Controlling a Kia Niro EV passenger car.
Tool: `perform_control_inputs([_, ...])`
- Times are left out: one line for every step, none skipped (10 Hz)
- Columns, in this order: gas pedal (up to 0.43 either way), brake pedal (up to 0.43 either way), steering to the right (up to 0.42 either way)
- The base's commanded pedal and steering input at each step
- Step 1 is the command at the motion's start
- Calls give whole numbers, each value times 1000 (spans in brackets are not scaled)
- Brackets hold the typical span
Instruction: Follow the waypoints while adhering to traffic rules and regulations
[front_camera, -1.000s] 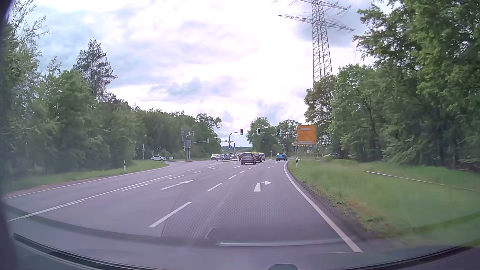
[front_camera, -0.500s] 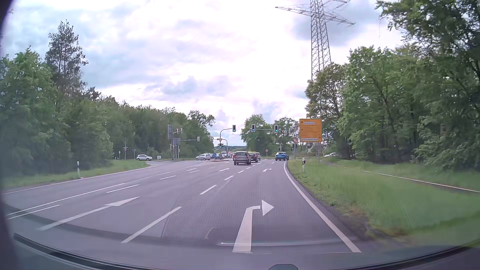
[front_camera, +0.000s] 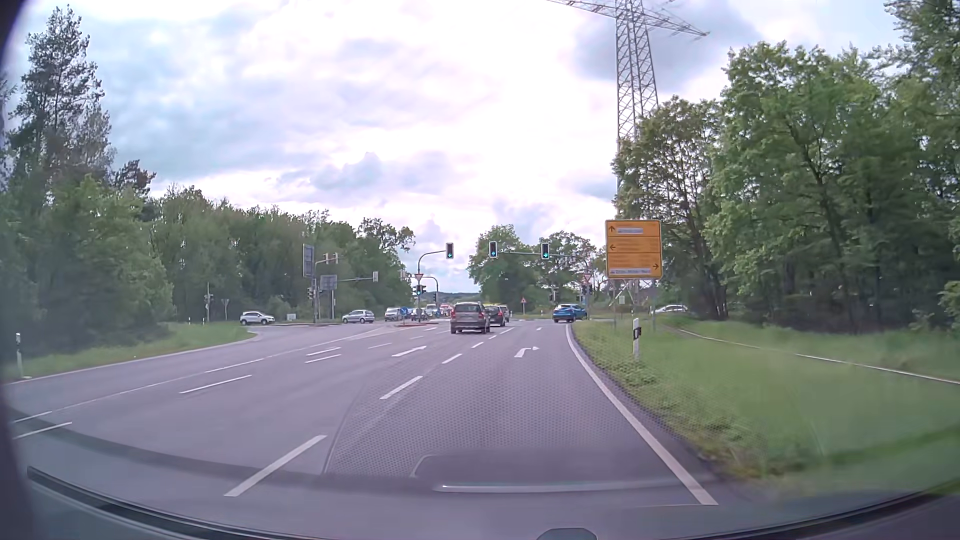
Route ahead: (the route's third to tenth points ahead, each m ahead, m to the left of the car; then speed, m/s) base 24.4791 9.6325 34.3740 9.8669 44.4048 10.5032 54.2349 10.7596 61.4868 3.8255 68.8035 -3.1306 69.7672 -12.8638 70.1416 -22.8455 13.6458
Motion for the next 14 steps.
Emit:
perform_control_inputs([0, 140, 9])
perform_control_inputs([0, 140, 9])
perform_control_inputs([0, 140, 9])
perform_control_inputs([0, 140, 8])
perform_control_inputs([0, 140, 8])
perform_control_inputs([0, 146, 8])
perform_control_inputs([0, 146, 8])
perform_control_inputs([0, 146, 8])
perform_control_inputs([0, 146, 8])
perform_control_inputs([0, 152, 8])
perform_control_inputs([0, 152, 8])
perform_control_inputs([0, 152, 7])
perform_control_inputs([0, 152, 7])
perform_control_inputs([0, 152, 7])
